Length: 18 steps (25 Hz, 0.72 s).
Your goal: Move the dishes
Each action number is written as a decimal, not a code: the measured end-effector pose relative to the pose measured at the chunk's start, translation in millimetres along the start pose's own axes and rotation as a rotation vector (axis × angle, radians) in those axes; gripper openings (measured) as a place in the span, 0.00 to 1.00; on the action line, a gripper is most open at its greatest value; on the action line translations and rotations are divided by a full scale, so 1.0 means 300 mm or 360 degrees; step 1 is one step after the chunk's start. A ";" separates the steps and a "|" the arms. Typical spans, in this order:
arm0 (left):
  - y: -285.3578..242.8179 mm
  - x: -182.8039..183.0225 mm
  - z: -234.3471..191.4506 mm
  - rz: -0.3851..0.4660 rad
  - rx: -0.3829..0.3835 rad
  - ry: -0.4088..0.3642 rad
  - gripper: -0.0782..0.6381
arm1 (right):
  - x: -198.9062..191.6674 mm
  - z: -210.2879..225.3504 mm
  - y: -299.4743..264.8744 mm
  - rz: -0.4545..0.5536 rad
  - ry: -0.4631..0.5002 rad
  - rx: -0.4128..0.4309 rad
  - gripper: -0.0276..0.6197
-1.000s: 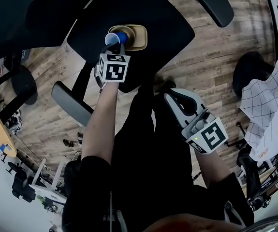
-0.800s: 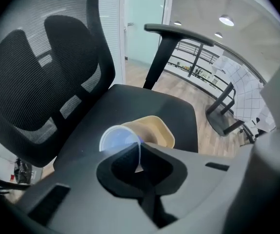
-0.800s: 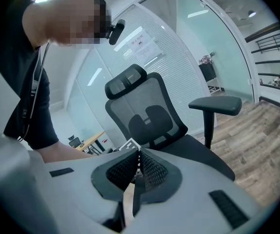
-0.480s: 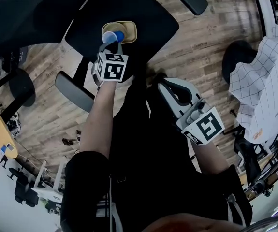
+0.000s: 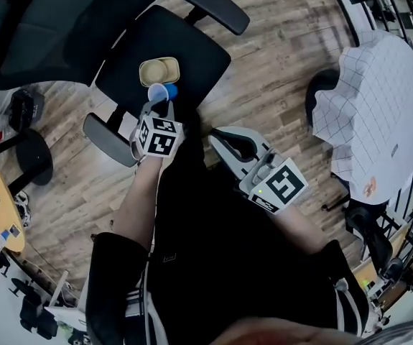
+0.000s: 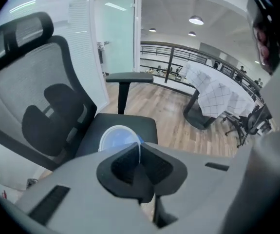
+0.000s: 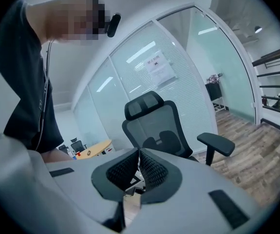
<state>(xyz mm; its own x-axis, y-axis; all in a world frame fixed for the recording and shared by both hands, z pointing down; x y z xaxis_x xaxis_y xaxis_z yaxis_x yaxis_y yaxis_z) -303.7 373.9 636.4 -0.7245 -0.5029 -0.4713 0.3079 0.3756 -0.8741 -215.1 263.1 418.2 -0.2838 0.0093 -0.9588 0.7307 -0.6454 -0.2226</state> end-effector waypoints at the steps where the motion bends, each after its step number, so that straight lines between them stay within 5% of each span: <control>1: 0.033 0.000 0.040 0.0013 0.0002 -0.0034 0.13 | 0.003 -0.014 0.042 0.0012 0.0010 -0.0007 0.08; 9: 0.227 -0.010 0.436 0.0102 -0.0059 -0.0389 0.13 | -0.044 -0.141 0.459 0.0051 0.0110 -0.0144 0.08; 18: 0.376 -0.032 0.946 0.0207 -0.0285 -0.0710 0.13 | -0.159 -0.285 0.980 0.0125 0.0061 -0.0536 0.08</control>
<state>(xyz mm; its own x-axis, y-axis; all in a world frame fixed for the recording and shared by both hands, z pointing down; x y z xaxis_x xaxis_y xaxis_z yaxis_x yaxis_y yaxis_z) -87.2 200.2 509.1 -0.3409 -0.7124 -0.6135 0.2390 0.5655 -0.7894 66.2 138.2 383.3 -0.1997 0.0023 -0.9799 0.9151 -0.3570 -0.1873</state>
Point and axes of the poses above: the fingertips, and each gripper's own axes: y backward along the fingers, z to its right, x out of its top, the point moved 3 cm from there along y, backward along the fingers, and after that the axes turned 15 degrees about y, right-handed, at the moved point
